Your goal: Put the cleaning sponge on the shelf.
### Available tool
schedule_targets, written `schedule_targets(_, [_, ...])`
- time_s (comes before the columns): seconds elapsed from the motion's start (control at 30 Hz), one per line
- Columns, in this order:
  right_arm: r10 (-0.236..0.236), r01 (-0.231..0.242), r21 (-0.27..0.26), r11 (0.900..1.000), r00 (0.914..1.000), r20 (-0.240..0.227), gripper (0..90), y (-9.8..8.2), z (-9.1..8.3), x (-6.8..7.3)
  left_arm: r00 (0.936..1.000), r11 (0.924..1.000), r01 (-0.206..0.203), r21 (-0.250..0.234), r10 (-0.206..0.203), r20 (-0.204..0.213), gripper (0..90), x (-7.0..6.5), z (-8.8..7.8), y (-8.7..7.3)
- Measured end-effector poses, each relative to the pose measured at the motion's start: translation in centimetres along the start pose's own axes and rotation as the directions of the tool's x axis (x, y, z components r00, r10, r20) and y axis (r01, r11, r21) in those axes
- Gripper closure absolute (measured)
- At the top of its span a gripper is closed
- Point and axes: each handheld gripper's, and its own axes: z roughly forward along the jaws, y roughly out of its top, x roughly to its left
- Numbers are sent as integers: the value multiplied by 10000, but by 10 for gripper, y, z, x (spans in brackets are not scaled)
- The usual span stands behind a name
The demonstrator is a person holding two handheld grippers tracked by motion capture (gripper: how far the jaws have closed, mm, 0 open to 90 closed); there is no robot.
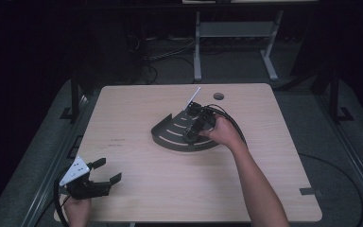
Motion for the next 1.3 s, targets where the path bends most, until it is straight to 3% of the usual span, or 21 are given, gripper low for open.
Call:
schedule_targets(0.9, [-195,198,-326,9993,9997,114,188,-26,-22,13,9999,9999,-126,67,125,114,137,-2,4,1])
schedule_targets(1.3, [-34,36,-313,9995,10000,65,187,-40,-25,15,9998,9999,-126,95,125,132,137,-3,5,1])
